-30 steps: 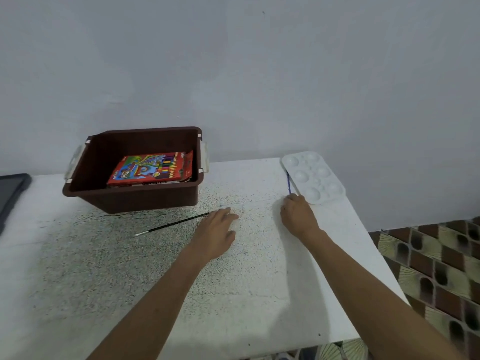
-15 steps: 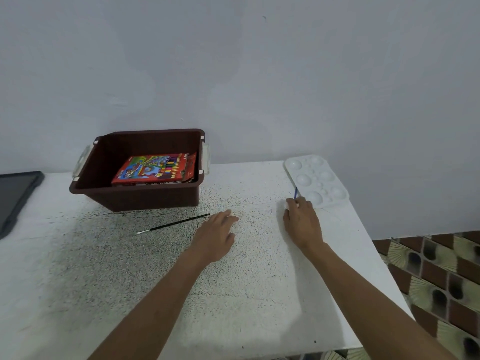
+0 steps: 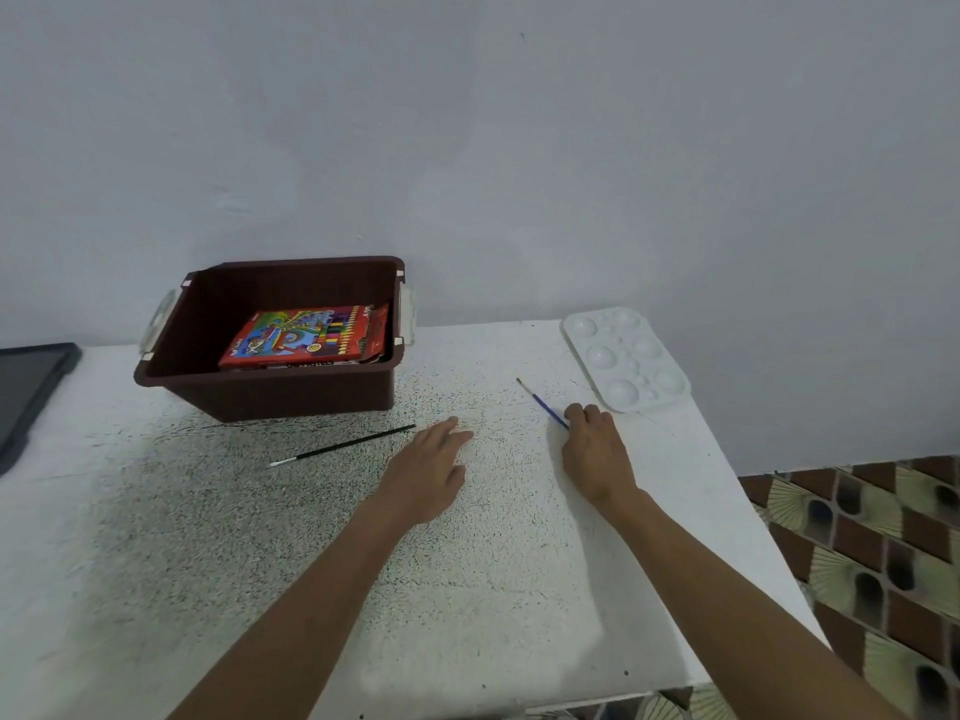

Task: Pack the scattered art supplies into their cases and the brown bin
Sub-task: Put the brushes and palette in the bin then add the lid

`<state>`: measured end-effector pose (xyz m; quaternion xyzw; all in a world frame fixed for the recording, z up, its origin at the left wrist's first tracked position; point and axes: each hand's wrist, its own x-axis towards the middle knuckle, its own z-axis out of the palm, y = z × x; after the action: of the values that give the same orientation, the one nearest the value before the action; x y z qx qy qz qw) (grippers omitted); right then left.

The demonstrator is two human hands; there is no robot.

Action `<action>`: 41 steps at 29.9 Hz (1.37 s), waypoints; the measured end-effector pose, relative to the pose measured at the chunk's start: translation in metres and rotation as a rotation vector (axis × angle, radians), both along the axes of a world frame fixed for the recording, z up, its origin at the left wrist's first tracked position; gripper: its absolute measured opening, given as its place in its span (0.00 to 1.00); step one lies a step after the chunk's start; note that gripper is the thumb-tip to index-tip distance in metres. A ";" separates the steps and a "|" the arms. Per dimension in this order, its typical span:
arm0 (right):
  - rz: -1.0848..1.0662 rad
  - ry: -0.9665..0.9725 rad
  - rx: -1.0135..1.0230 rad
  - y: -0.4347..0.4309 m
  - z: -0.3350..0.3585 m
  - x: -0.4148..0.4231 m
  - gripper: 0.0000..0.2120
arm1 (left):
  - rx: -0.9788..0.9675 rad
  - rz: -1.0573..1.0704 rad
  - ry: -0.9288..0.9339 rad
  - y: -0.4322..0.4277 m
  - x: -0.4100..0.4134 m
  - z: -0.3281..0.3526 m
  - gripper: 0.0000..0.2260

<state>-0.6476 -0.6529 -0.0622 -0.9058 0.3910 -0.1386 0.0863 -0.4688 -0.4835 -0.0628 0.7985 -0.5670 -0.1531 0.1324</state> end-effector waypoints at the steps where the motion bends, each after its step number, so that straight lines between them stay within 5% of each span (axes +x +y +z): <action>1: -0.026 -0.005 0.026 0.002 0.001 0.001 0.10 | 0.015 -0.007 0.024 0.002 0.000 0.000 0.24; 6: -0.153 -0.157 0.288 0.013 0.009 0.009 0.05 | -0.032 0.062 0.179 0.010 0.005 0.006 0.22; 12: -0.125 -0.426 0.735 0.048 0.037 0.015 0.07 | -0.225 0.287 -0.093 0.037 0.036 0.013 0.15; 20: -0.048 -0.617 0.986 0.101 0.057 0.040 0.03 | 0.043 0.568 -0.285 0.090 0.088 0.017 0.13; 34: -0.017 -0.618 1.021 0.184 0.066 0.103 0.10 | -0.104 0.414 -0.193 0.141 0.121 0.014 0.05; 41: 0.013 -0.614 0.975 0.215 0.071 0.127 0.11 | -0.364 0.418 0.232 0.170 0.128 0.046 0.02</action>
<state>-0.5208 -0.4380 0.0092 -0.6820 0.3610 -0.1986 0.6042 -0.3404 -0.3135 -0.0173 0.8382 -0.3896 -0.1085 0.3660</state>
